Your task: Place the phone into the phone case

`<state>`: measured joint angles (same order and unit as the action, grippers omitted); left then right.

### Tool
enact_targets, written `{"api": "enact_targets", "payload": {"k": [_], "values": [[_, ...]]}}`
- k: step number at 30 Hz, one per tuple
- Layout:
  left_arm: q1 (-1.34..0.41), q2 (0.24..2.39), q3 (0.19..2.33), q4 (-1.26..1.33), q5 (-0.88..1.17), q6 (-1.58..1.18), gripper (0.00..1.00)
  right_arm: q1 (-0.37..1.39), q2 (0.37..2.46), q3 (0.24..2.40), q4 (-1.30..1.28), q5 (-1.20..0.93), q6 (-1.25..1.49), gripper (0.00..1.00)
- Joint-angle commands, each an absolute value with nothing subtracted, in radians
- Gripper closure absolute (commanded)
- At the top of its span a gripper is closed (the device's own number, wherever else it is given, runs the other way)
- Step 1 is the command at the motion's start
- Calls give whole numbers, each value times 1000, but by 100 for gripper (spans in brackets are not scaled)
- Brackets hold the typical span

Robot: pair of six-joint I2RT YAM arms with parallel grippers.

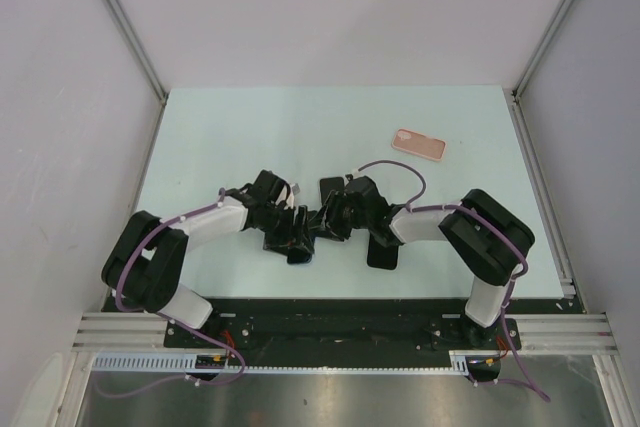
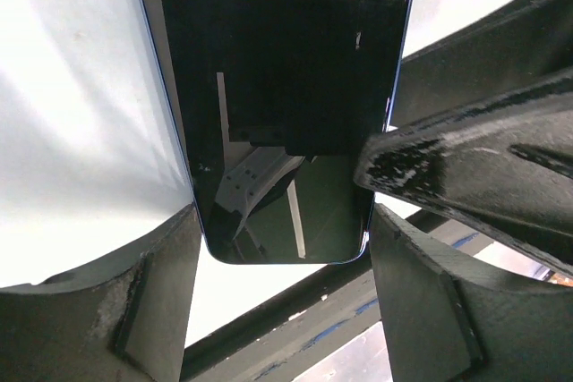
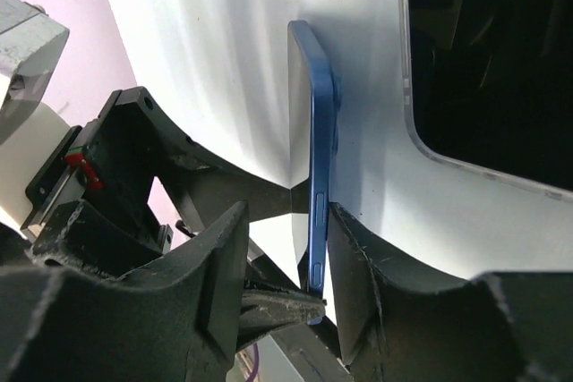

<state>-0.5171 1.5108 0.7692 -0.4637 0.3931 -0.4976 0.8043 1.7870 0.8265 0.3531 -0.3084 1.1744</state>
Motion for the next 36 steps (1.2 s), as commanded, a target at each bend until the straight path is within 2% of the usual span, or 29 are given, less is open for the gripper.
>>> {"api": "enact_targets", "payload": {"k": [1, 8, 11, 12, 14, 16, 19, 27, 30, 32, 33, 35, 36], "values": [[-529, 1525, 721, -459, 400, -502, 41, 811, 1809, 834, 400, -314, 1184, 58], [-529, 1517, 713, -453, 406, -503, 41, 813, 1809, 836, 382, -311, 1158, 72], [-528, 1511, 713, -454, 408, -505, 40, 811, 1807, 836, 379, -316, 1143, 87], [-529, 1506, 712, -456, 408, -508, 37, 813, 1807, 838, 382, -321, 1138, 91], [-529, 1490, 712, -456, 411, -512, 25, 812, 1806, 838, 393, -334, 1123, 99], [-529, 1464, 716, -457, 413, -511, 14, 810, 1799, 838, 402, -347, 1111, 100], [-529, 1436, 730, -471, 420, -502, 8, 798, 1769, 838, 394, -354, 1082, 100], [-529, 1287, 816, -560, 468, -451, 4, 661, 1565, 836, 194, -409, 925, 100], [-529, 1247, 860, -587, 474, -439, 7, 609, 1484, 836, 64, -431, 862, 100], [-529, 1243, 880, -595, 477, -436, 14, 557, 1401, 838, -3, -440, 790, 100], [-529, 1243, 899, -595, 488, -431, 17, 536, 1376, 838, -115, -440, 766, 100], [-529, 1252, 908, -588, 489, -430, 39, 465, 1306, 838, -222, -428, 692, 100], [-529, 1255, 911, -581, 488, -428, 57, 442, 1283, 838, -318, -417, 666, 100]]}}
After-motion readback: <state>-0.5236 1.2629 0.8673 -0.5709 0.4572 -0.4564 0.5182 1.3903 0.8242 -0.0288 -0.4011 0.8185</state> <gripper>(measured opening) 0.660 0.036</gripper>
